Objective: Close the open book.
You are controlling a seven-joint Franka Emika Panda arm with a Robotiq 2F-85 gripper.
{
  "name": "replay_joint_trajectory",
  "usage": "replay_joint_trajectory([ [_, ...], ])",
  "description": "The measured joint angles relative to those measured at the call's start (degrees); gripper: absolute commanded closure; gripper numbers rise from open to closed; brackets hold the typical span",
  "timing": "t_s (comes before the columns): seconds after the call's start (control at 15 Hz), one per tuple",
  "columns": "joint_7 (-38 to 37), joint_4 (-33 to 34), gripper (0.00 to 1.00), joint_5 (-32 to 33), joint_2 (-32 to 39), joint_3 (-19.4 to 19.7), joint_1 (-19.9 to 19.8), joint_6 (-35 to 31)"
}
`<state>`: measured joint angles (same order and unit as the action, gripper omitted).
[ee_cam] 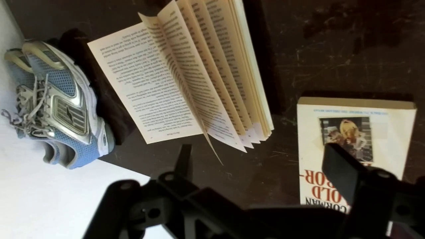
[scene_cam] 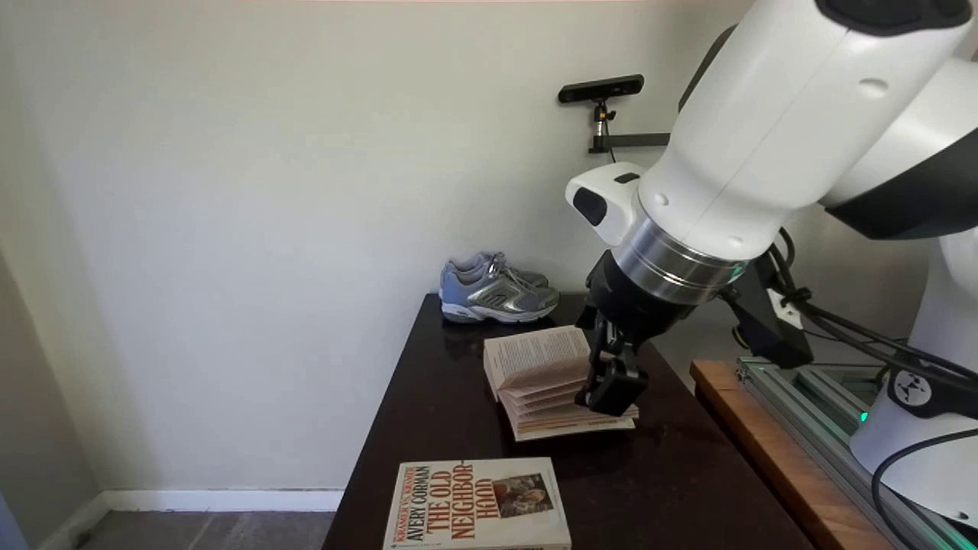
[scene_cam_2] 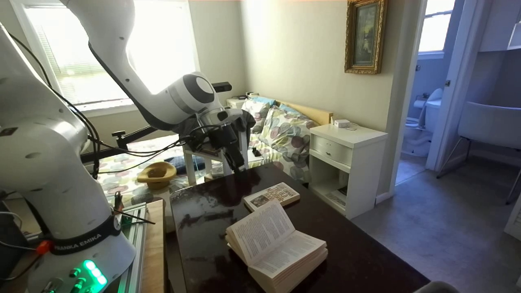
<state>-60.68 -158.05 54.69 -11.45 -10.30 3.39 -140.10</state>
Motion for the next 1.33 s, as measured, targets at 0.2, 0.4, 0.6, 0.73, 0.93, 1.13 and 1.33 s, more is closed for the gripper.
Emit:
replay_joint_trajectory([
  [0.2, -0.29, -0.02, 0.00, 5.15, 1.52, 1.26, -1.13, -0.76],
  [0.4, -0.49, -0.08, 0.00, 8.62, 4.19, 3.23, -1.56, -3.74],
  [0.6, -0.43, -0.14, 0.00, 10.83, 7.58, 5.03, -1.85, -6.20],
  [0.73, -0.42, -0.12, 0.00, 12.15, 9.58, 5.49, -2.22, -6.62],
  [0.93, -0.07, -0.05, 0.00, 12.65, 12.03, 5.74, -2.48, -6.35],
  [1.13, 0.22, 0.08, 0.00, 12.67, 13.44, 5.78, -2.40, -4.73],
  [1.33, 0.39, 0.13, 0.00, 12.70, 13.65, 5.80, -2.15, -1.65],
])
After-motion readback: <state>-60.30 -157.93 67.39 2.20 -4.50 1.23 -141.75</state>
